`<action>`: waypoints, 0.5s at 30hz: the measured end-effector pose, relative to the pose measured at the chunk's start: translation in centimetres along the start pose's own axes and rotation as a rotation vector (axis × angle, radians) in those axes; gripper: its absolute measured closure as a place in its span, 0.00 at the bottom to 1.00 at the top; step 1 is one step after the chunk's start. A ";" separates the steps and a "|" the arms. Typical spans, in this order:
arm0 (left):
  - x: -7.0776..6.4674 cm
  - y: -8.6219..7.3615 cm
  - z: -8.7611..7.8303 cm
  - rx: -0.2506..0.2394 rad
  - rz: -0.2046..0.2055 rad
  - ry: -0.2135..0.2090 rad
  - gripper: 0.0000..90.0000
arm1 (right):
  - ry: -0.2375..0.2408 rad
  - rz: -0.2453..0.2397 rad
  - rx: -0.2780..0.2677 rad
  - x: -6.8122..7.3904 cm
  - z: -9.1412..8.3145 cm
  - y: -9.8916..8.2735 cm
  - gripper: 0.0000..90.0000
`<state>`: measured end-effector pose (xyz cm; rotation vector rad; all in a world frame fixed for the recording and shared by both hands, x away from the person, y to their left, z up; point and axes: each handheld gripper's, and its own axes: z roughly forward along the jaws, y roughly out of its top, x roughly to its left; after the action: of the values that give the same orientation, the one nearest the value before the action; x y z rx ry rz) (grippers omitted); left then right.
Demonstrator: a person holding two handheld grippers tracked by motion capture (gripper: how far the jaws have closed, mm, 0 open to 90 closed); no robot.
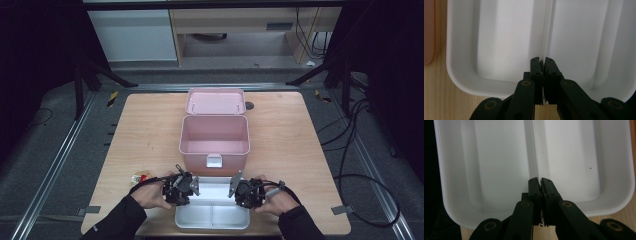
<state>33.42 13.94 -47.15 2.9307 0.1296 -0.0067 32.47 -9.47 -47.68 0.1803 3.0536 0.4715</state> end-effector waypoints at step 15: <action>0.9 -4.6 -6.1 -0.208 -0.226 0.130 0.55 | -0.124 0.174 -0.255 -1.0 -4.4 -2.6 0.55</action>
<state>33.85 19.73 -42.09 2.6922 0.4521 0.1541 32.88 -13.36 -44.26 0.4471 2.8361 0.8193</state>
